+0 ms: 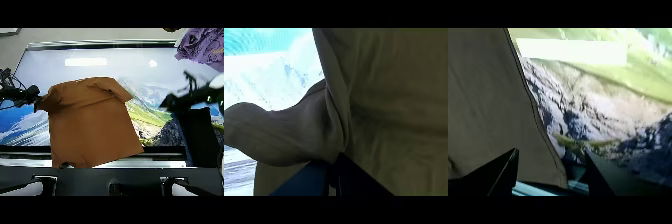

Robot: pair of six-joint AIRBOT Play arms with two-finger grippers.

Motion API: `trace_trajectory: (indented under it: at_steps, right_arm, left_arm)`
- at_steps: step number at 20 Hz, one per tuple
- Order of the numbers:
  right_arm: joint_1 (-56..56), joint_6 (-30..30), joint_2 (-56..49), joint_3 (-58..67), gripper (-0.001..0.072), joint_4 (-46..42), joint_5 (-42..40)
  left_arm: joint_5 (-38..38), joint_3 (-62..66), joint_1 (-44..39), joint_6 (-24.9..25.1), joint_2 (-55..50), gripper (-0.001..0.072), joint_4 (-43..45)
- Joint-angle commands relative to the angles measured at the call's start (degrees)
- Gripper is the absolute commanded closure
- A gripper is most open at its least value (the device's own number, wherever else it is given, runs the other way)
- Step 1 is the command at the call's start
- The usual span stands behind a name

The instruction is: Fold the clothes and pants, and hang the long-sleeved shirts on hangers.

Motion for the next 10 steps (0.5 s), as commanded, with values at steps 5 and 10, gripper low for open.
trace_trajectory:
  at_steps: [5, 10]
  right_arm:
    - [0.5, -10.2, 5.5, -31.6, 0.0216, 6.6, -8.0]
    - [5.9, -10.6, 5.4, -36.0, 0.0207, 7.7, -14.4]
  left_arm:
    - [-1.5, 0.1, 0.0, 0.0, 0.0, 0.0690, 0.0]
    - [-1.7, 0.1, 0.0, 0.0, 0.0, 0.0689, 0.0]
